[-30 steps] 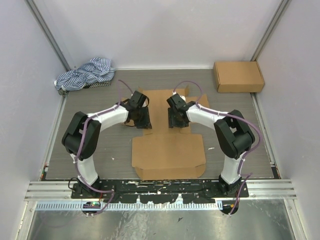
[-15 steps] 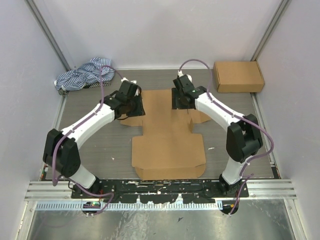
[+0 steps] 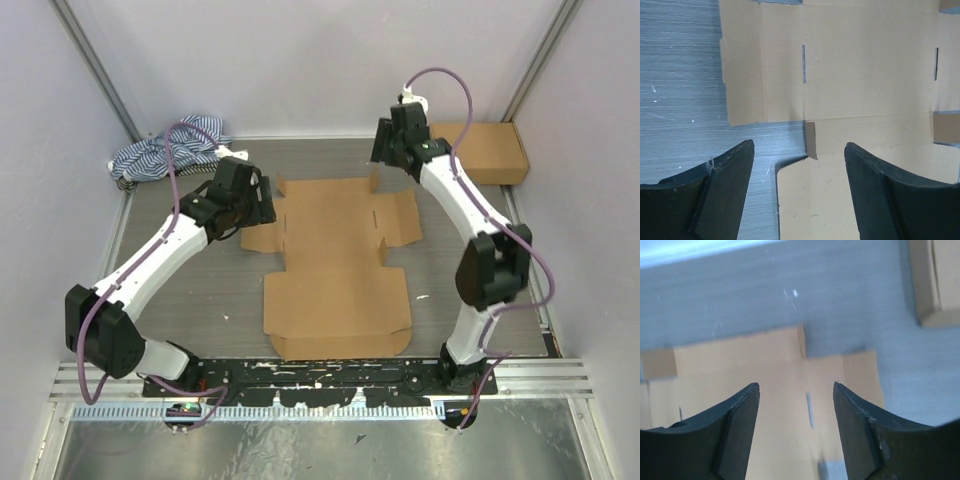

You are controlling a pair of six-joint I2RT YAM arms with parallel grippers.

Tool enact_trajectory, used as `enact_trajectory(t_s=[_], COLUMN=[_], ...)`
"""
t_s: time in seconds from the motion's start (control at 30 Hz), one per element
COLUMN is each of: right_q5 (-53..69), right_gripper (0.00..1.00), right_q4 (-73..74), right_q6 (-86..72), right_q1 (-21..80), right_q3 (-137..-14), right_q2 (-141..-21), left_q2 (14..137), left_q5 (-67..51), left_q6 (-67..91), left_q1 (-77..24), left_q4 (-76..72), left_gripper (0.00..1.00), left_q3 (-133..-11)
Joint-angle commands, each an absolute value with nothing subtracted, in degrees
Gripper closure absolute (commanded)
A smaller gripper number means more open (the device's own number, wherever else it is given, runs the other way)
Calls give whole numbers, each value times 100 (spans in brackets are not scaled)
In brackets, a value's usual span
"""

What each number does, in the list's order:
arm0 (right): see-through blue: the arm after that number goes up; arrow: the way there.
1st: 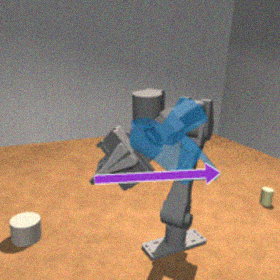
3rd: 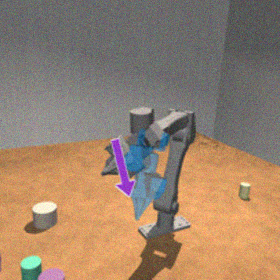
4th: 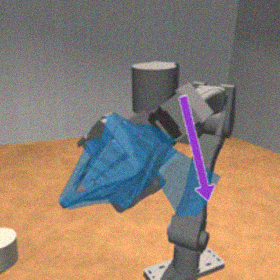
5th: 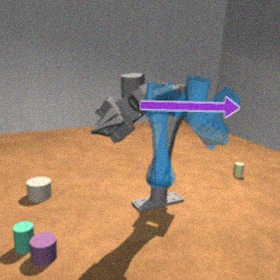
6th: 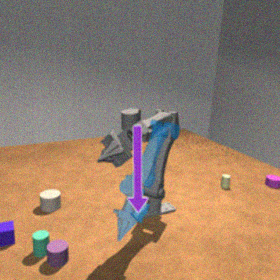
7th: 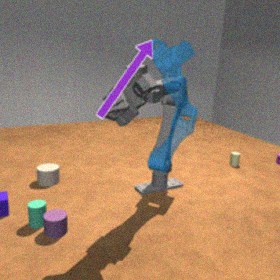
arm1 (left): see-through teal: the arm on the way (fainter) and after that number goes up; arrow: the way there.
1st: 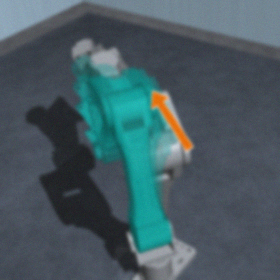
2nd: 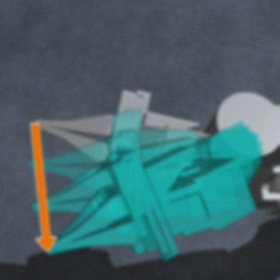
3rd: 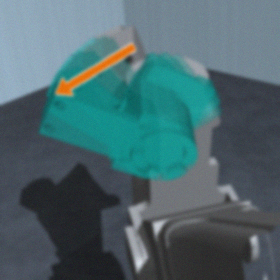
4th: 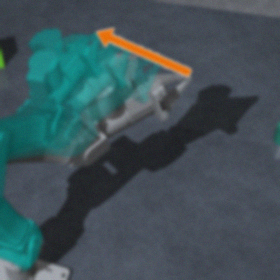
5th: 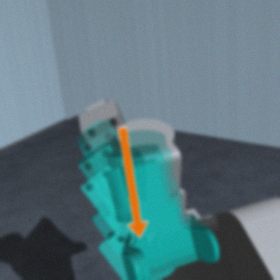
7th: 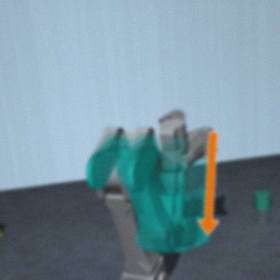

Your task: Fold the paper box

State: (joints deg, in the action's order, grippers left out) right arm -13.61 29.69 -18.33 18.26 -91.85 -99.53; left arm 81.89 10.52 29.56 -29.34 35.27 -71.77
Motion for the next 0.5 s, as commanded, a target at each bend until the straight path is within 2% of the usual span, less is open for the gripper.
enact_trajectory(t_s=[0.0,0.27,0.47], right_q5=[-362,-116,-17], right_gripper=[36,39,39], right_q4=[3107,3184,3237], right_q6=[-1537,-1434,-1387], right_q1=[1480,1364,1351], right_q3=[-10572,-11644,-11844], right_q2=[-11290,-12455,-12890], left_q2=[7858,7645,7639], left_q5=[1201,1100,1029], left_q6=[2886,2959,2993], left_q1=[-2887,-2883,-2883], left_q4=[3505,3435,3330], left_gripper=[21,22,23], left_q3=[-6917,-6453,-6276])
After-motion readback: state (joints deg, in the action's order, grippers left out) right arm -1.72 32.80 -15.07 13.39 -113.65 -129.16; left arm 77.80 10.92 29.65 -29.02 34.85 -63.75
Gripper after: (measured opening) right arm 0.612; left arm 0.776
